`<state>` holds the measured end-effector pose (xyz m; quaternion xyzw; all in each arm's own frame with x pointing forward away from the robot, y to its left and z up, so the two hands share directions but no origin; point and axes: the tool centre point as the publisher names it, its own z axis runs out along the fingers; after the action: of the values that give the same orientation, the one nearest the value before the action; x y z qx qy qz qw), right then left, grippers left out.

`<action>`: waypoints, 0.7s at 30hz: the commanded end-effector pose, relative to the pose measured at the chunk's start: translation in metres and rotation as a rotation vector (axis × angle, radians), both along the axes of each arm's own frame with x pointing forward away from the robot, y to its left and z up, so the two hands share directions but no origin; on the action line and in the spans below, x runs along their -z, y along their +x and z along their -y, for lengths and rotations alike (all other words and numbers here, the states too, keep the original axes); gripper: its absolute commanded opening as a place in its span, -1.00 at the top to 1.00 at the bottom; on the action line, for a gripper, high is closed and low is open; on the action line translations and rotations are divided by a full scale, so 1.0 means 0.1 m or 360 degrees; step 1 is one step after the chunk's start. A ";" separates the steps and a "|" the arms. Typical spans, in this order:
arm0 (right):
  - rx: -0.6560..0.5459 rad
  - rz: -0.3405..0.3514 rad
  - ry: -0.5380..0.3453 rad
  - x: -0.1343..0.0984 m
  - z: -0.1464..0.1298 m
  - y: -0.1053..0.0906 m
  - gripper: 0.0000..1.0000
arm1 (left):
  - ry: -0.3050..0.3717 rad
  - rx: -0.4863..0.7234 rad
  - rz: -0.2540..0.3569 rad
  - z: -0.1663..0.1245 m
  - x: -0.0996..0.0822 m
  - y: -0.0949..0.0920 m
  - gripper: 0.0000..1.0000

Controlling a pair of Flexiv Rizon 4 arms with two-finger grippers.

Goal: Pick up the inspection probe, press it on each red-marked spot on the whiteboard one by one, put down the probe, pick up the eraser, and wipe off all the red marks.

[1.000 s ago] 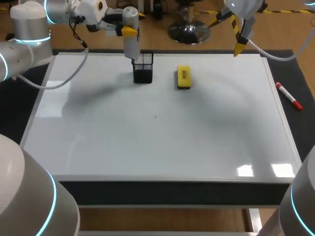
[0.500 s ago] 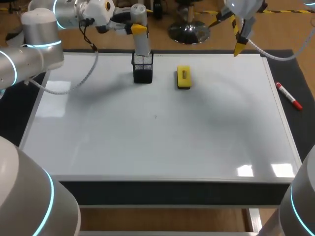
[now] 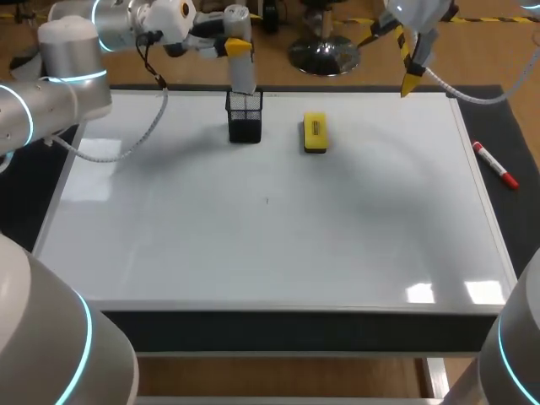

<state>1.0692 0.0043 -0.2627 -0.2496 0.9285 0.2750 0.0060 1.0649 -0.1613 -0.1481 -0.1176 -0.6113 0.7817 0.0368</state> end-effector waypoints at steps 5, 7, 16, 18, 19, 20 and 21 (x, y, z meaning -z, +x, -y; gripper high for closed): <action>-0.0003 -0.0002 -0.0007 -0.01 0.01 0.01 -1.00 | -0.0056 -0.0313 -0.0120 -0.02 0.02 -0.10 1.00; -0.0003 -0.0002 -0.0007 -0.01 0.01 0.01 -1.00 | -0.0053 -0.0331 -0.0130 -0.02 0.02 -0.08 1.00; -0.0003 -0.0002 -0.0007 -0.01 0.01 0.01 -1.00 | -0.0075 -0.0376 -0.0140 0.02 0.07 -0.04 1.00; -0.0003 -0.0002 -0.0007 -0.01 0.01 0.01 -1.00 | -0.0086 -0.0368 -0.0134 0.02 0.08 -0.03 1.00; -0.0003 -0.0002 -0.0007 -0.01 0.01 0.01 -1.00 | -0.0088 -0.0359 -0.0123 0.03 0.09 -0.02 1.00; -0.0003 -0.0002 -0.0007 -0.01 0.01 0.01 -1.00 | -0.0096 -0.0344 -0.0115 0.03 0.10 -0.01 1.00; -0.0003 -0.0002 -0.0007 -0.01 0.01 0.01 -1.00 | -0.0093 -0.0348 -0.0116 0.02 0.12 0.01 1.00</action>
<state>1.0693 0.0043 -0.2627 -0.2496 0.9285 0.2750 0.0060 1.0674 -0.1632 -0.1593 -0.0334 -0.5963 0.8018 -0.0212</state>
